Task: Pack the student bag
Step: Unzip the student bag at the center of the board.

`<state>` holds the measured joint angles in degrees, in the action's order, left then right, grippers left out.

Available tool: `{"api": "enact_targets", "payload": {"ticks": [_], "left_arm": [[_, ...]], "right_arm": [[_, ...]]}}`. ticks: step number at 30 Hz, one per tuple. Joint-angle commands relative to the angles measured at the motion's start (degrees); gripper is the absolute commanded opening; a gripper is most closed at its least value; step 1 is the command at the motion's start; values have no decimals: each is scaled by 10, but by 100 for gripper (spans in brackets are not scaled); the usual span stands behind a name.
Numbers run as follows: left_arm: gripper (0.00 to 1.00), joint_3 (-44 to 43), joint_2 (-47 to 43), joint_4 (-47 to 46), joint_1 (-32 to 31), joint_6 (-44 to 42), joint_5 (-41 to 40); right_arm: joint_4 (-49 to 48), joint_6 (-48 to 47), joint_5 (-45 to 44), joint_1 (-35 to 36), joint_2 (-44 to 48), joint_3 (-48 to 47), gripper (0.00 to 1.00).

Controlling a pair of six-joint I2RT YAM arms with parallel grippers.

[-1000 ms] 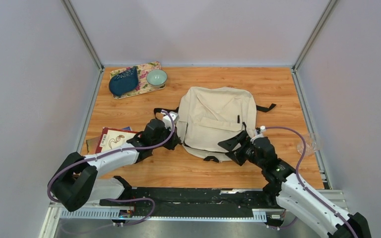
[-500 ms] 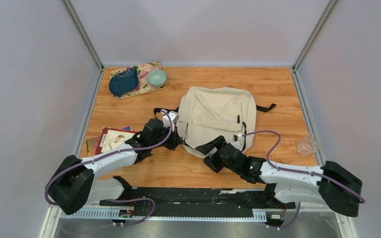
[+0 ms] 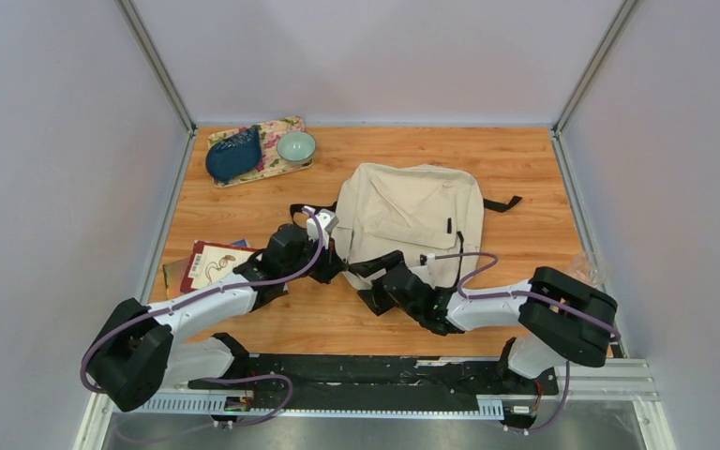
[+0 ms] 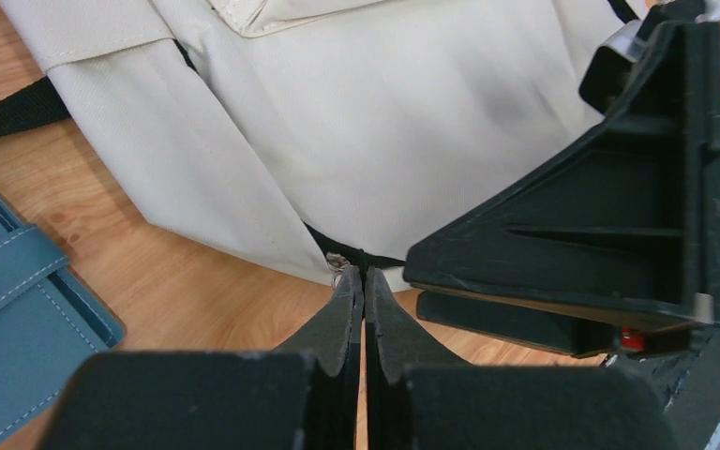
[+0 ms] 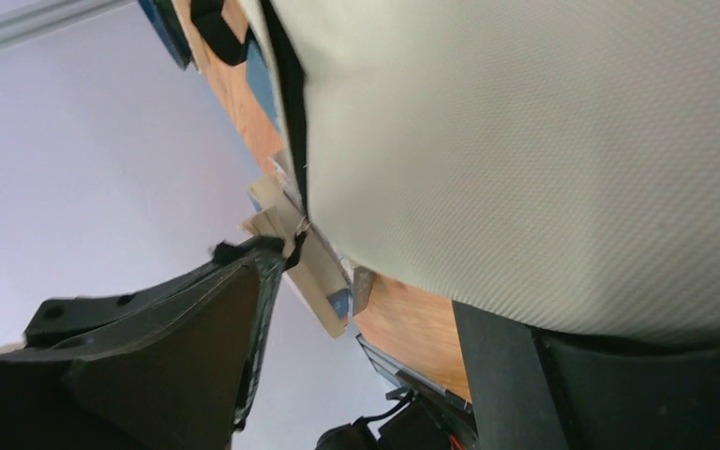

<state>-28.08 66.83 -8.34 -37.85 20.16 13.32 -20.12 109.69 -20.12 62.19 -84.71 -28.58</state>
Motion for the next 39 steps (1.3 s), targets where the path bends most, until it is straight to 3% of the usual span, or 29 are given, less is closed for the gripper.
{"api": "enact_targets", "payload": {"ticks": [1, 8, 15, 19, 20, 22, 30, 39], "left_arm": [[0, -12, -24, -2, 2, -16, 26], [0, -8, -41, 8, 1, -18, 36], [0, -6, -42, 23, 1, -39, 44], [0, -10, -47, 27, 2, -52, 79], [0, -9, -48, 27, 1, -53, 85], [0, -9, -51, 28, 1, -55, 83], [0, 1, -19, 18, 1, -64, 13], [0, -43, 70, 1, 7, -53, -78]], "right_arm": [[-12, 61, -58, 3, -37, -21, 76], [38, 90, -117, 0, -39, -32, 61], [54, 89, -135, -15, -16, -8, 58], [69, 78, -140, -27, -2, 5, 28], [68, 70, -125, -38, 2, 8, 13], [59, 47, -115, -44, 12, 20, 0], [97, -82, -74, -44, 121, 63, 0], [176, -122, -38, -43, 202, 113, 0]]}}
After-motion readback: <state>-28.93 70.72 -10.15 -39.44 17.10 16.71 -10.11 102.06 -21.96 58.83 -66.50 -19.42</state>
